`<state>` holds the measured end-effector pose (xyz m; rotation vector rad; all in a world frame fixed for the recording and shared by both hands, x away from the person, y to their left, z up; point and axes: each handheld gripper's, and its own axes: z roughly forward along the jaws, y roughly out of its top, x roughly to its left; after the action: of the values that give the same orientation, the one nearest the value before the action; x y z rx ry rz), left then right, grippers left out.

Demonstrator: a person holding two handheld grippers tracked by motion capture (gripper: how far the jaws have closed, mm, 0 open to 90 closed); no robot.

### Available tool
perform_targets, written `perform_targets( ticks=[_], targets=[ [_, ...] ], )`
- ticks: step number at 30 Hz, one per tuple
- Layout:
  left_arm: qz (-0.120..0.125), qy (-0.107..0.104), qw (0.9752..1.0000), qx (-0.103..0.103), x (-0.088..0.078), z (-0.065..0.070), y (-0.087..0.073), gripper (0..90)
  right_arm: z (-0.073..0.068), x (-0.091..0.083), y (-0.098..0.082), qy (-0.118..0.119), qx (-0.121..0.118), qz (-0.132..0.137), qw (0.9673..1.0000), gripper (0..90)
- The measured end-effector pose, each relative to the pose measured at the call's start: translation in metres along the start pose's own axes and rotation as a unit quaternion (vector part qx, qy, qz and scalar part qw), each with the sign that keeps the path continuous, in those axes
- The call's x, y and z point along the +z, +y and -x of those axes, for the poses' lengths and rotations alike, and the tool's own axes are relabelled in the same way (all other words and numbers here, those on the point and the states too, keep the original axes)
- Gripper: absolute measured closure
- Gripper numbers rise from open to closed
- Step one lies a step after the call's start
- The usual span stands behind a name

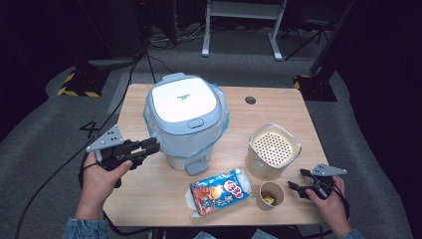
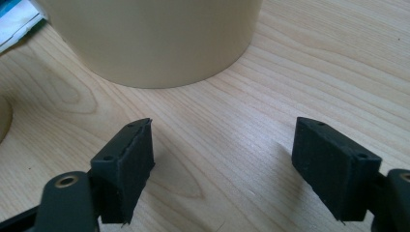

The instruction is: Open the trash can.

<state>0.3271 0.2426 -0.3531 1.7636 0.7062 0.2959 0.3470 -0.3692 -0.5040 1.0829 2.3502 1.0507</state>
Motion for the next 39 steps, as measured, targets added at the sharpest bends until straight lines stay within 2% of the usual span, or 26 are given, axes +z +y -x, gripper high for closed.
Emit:
perform_targets(
  ticks=[3,4,6,9,15,21,28,32,39],
  targets=[
    [0.007,-0.009,0.9999,0.003,0.001,0.001,0.007,74.0,0.000,0.000,0.000,0.000,0.000,0.000,1.0000,23.2],
    [0.015,-0.022,0.9996,0.004,0.002,0.003,0.013,74.9,0.000,0.000,0.000,0.000,0.000,0.000,1.0000,23.2],
    [0.018,-0.032,0.9993,0.008,0.004,0.004,0.019,76.2,0.000,0.000,0.000,0.000,0.000,0.000,1.0000,23.1],
    [0.023,-0.041,0.9988,0.014,0.006,0.006,0.027,79.1,0.000,0.000,0.000,-0.001,0.000,0.000,1.0000,23.1],
    [0.032,-0.049,0.9981,0.020,0.009,0.009,0.042,87.7,0.000,0.000,0.000,-0.001,0.000,0.000,1.0000,23.0],
    [0.035,-0.050,0.9978,0.024,0.017,0.013,0.058,90.0,0.000,0.000,0.000,-0.002,0.000,0.000,1.0000,22.8],
    [0.023,-0.054,0.9977,0.032,0.032,0.019,0.075,90.0,0.000,0.000,0.000,-0.003,0.000,0.000,1.0000,22.8],
    [0.015,-0.049,0.9981,0.035,0.046,0.024,0.084,90.0,0.000,0.000,0.000,-0.002,0.000,0.000,1.0000,22.8],
    [-0.014,-0.036,0.9977,0.056,0.070,0.032,0.090,90.0,0.000,0.000,0.000,-0.002,0.000,0.000,1.0000,22.6]
  ],
)
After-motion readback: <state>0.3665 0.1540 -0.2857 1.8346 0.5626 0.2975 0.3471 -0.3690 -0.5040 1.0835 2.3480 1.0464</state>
